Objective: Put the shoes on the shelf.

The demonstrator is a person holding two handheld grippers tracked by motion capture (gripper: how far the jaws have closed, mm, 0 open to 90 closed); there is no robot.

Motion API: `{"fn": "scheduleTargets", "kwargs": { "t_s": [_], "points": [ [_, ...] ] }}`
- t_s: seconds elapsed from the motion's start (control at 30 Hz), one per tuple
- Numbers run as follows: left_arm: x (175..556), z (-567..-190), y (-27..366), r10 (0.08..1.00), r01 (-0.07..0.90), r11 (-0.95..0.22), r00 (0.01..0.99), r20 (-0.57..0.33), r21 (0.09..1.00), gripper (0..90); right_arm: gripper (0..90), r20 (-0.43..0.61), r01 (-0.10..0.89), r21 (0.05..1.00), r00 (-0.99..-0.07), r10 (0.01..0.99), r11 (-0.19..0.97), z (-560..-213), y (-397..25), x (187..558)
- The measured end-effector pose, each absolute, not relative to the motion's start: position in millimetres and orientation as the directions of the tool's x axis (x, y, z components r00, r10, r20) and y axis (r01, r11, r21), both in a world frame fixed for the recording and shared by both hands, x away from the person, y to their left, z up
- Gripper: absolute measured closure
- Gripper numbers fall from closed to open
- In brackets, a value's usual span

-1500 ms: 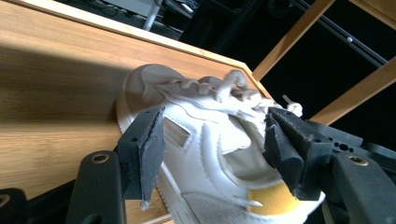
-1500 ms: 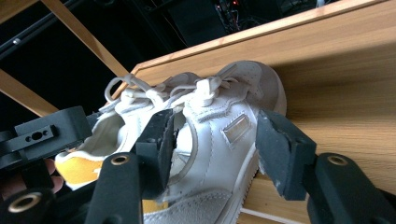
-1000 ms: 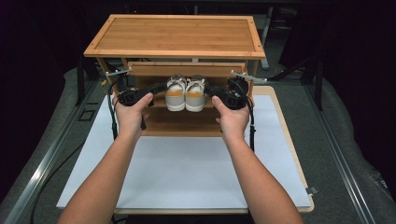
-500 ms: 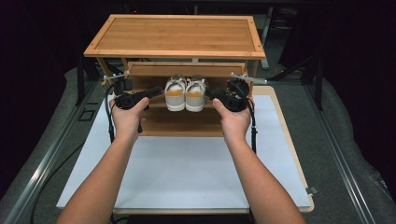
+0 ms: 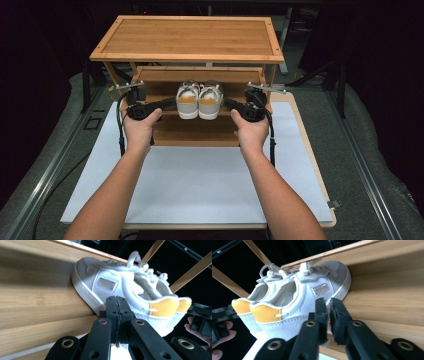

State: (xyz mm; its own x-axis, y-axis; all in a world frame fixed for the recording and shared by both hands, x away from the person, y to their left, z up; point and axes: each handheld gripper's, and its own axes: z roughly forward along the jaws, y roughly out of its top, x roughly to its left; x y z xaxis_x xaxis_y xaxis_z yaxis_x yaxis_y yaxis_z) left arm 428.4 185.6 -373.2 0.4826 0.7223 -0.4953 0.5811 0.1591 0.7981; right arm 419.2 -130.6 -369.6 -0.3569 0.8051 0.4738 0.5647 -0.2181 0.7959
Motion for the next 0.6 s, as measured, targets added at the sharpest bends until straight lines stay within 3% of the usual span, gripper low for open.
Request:
{"fn": "scheduleTargets", "kwargs": {
  "t_s": [0.6],
  "points": [
    [431, -380, 184, 0.712, 0.586, 0.17, 0.482, -0.51, 0.792, 90.0, 90.0, 0.493, 0.569, 0.787, -0.351, 0.796, -0.237, -373, -120, 423]
  ]
}}
